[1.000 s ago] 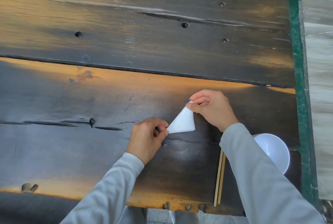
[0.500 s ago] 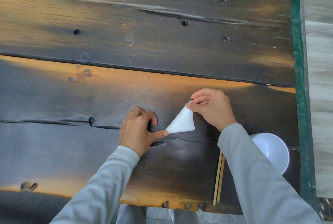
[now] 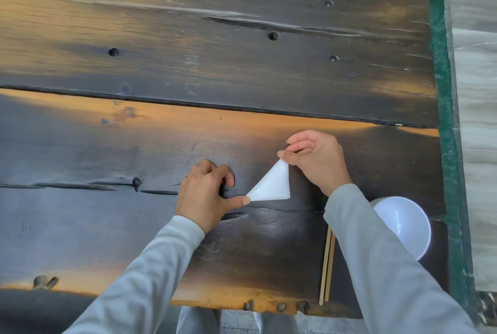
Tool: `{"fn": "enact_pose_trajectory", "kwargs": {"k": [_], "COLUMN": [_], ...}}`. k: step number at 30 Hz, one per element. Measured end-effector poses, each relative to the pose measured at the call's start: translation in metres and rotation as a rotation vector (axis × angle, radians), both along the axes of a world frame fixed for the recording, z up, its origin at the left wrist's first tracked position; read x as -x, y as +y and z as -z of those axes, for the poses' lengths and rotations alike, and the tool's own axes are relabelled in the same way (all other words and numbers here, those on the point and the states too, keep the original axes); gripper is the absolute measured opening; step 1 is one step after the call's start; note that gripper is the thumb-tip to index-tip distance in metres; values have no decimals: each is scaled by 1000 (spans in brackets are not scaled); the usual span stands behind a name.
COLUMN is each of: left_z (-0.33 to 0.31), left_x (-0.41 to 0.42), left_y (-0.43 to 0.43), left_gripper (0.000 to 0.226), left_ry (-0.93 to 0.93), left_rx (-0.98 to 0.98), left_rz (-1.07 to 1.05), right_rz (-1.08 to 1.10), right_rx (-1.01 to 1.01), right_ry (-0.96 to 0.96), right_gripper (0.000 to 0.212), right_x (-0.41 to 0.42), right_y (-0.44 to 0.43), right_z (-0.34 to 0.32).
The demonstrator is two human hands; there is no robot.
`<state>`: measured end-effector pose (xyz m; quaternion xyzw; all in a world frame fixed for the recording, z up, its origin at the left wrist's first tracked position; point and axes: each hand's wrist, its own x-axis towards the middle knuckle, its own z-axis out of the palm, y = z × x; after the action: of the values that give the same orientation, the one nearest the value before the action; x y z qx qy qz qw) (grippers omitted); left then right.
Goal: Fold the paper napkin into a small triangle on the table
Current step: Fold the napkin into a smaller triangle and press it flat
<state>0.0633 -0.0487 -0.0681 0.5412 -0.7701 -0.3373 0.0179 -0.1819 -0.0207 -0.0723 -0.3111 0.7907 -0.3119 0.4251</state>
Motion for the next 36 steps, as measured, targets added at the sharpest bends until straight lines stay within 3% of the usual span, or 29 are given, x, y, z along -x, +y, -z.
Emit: {"fn": "enact_pose_trajectory", "kwargs": {"k": [7,25,30,36], "left_z": [3,6,2,0], "left_x": [-1,-5,-7,1], "left_y": [-2,-8,-20,-47], "left_gripper": [49,48,48,55], "left_ry": [1,21,12,-77], "left_rx": [9,-23,-60,22], "left_rz": [6,53,156,502], "right_rz": [86,-46,-71,-77], "right_rx": [68,114,112,103], "right_ry": [-114,-13,11,25], "right_gripper": [21,25,24,24], "right_x": [-1,6,7,7], "right_y": [7,12,12,11], "right_z": [1,7,6,6]}}
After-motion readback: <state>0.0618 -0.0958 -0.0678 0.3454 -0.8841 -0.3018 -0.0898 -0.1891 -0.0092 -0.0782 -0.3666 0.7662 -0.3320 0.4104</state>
